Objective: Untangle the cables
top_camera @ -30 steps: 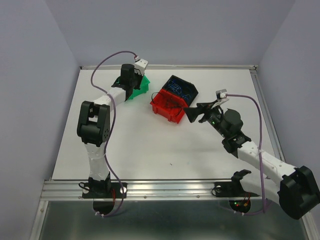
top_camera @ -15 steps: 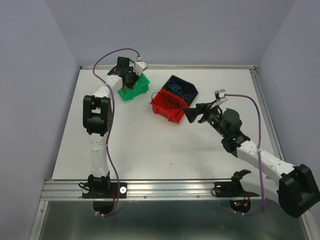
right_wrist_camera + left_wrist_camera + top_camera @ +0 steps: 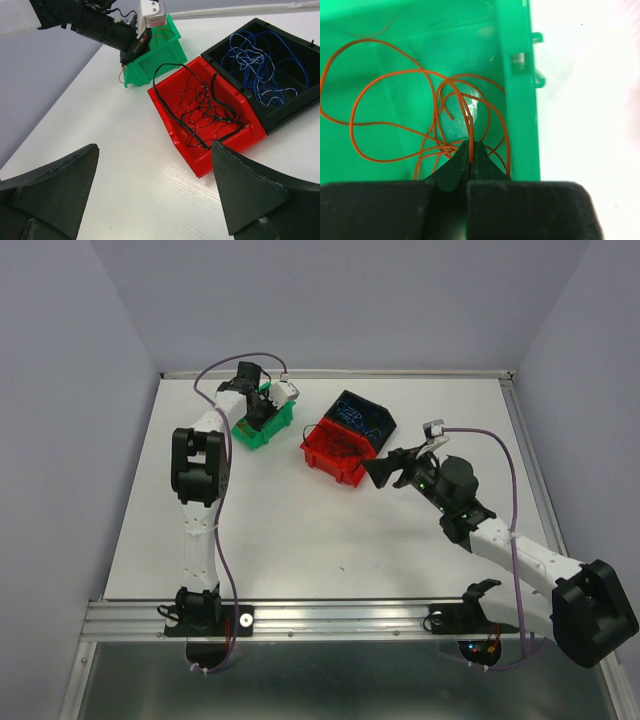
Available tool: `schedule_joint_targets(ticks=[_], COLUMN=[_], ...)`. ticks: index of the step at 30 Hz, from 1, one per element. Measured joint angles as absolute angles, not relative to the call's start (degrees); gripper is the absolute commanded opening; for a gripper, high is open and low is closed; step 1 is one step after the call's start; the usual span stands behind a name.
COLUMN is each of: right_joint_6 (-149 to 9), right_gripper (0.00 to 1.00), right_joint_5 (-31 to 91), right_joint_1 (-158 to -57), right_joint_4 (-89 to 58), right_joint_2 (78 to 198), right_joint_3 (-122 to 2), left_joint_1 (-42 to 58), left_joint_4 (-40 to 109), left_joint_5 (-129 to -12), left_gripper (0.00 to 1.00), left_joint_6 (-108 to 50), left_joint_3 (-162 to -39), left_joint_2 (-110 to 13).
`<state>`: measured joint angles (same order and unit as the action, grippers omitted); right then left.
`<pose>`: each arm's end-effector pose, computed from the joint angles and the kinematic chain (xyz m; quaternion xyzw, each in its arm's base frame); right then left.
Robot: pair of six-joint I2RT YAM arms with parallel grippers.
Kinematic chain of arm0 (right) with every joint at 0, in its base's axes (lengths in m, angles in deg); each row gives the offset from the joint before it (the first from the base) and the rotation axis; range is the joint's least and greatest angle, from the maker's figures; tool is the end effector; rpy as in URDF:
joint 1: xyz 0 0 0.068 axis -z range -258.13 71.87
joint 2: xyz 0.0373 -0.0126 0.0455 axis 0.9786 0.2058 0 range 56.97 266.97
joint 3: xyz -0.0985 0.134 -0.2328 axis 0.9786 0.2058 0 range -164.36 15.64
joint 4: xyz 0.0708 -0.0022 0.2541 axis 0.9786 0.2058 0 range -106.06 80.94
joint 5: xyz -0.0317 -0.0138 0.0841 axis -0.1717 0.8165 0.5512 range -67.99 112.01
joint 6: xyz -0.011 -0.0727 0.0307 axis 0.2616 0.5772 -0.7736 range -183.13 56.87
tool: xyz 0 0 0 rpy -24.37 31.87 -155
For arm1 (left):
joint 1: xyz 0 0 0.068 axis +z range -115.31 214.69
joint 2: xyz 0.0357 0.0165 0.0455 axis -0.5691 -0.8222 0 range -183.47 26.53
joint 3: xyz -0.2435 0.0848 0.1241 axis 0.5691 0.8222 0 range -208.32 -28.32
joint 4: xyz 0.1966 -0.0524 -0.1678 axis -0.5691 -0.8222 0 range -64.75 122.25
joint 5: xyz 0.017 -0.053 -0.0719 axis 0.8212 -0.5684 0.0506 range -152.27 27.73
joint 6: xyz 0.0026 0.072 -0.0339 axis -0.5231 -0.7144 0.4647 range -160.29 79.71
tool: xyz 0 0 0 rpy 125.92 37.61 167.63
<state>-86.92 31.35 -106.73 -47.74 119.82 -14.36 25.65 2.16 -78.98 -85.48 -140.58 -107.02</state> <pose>0.2365 0.1417 0.2739 -0.0869 0.7088 0.3601 0.6002 0.5409 -0.1061 0.1716 0.4684 0.8092 -0.0289 0.3536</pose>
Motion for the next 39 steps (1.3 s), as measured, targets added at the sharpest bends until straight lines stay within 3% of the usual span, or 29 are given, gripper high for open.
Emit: schedule_joint_targets(ticks=[7,15,19,23,26,27,29,32,36,39], right_joint_6=[-87.0,-87.4,-87.55,-87.64,-87.64,-87.62,-87.59,-87.53,-86.76,-86.11], right_gripper=[0.98,0.98,0.98,0.99,1.0,1.0,1.0,1.0,1.0,1.0], right_joint_5=[32.14,33.01,33.03,33.12,33.19,33.19,33.23,33.45,33.12,31.75], right_joint_1=[-106.73,-106.73,-106.73,-106.73,-106.73,-106.73,-106.73,-106.73,-106.73,-106.73], right_joint_4=[-47.98,-48.79,-49.53,-49.92,-49.97,-49.97,-49.97,-49.86,-49.55,-48.61], right_joint_2=[121.2,122.38,122.38,122.38,122.38,122.33,121.98,119.99,112.78,106.16], right_joint_3=[-14.41,-14.41,-14.41,-14.41,-14.41,-14.41,-14.38,-14.3,-12.13,-8.99], left_joint_1=[25.41,25.41,25.41,25.41,25.41,25.41,25.43,25.96,29.59,33.63], left_joint_4=[2.64,2.77,3.3,4.96,6.82,7.69,10.29,15.3,25.33,35.28], left_joint_5=[-78.26,-76.45,-76.18,-76.12,-75.68,-75.55,-75.55,-76.75,-81.06,-83.75], left_gripper=[0.37,0.45,0.55,0.59,0.7,0.71,0.88,0.89,0.99,0.99], left_joint_6=[-86.79,-86.92,-86.75,-86.4,-85.66,-85.2,-84.06,-81.28,-73.94,-66.9], left_joint_3=[-139.99,-139.32,-138.81,-134.31,-130.11,-128.39,-124.13,-114.81,-97.96,-85.64], left_joint_2=[-106.39,-100.47,-97.17,-92.62,-88.9,-87.44,-83.9,-75.97,-60.45,-47.27])
